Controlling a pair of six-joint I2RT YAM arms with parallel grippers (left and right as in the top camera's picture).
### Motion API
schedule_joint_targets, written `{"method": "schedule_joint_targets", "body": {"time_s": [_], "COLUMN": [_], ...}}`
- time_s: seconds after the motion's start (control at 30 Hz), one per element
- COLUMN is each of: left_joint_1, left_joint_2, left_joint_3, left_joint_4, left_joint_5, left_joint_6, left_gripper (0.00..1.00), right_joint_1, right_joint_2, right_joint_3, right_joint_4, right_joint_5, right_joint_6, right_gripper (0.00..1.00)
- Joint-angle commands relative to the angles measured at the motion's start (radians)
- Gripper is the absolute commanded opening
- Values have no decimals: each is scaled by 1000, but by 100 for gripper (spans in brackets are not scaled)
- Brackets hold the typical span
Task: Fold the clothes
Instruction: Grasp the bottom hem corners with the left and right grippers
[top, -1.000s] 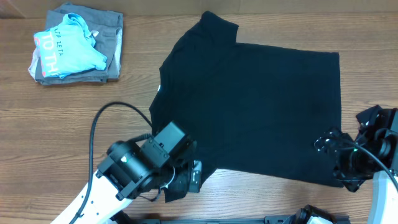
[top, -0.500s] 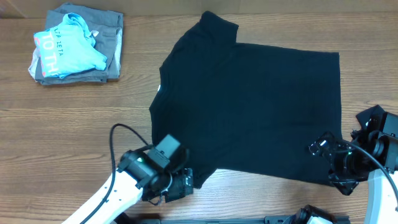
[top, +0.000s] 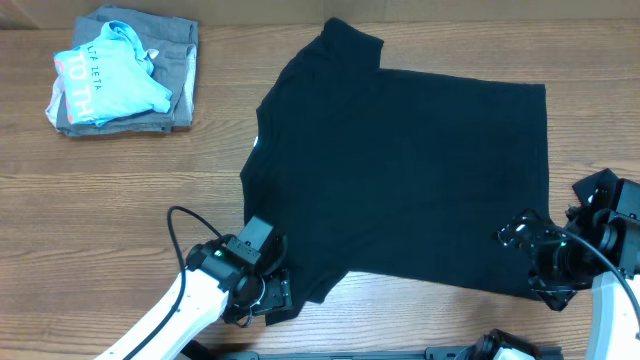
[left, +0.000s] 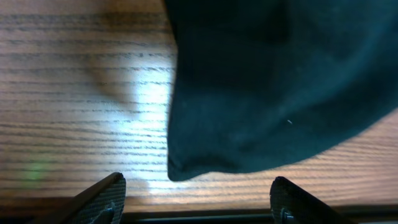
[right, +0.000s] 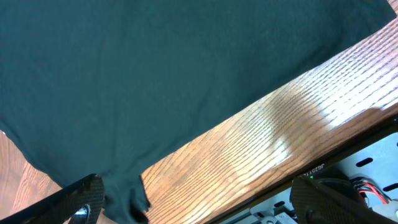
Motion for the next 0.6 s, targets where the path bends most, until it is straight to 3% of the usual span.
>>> {"method": "schedule_joint_targets", "body": {"time_s": [0.0, 0.23, 0.57], "left_joint_1": [5, 5, 5], "left_joint_2": [74, 179, 196], "left_joint_3": [-9, -9, -12], "left_joint_4": [18, 39, 66], "left_joint_5": [-27, -18, 0], "left_joint_6": [16, 16, 47], "left_gripper": [77, 75, 61], "right_joint_1": [-8, -8, -8], "right_joint_2": [-7, -7, -7], "right_joint_3": [-2, -2, -13], "right_joint_4": [10, 22, 19], "right_joint_5": [7, 63, 115], "right_joint_6": [50, 154, 232], "right_gripper": [100, 100, 100]}}
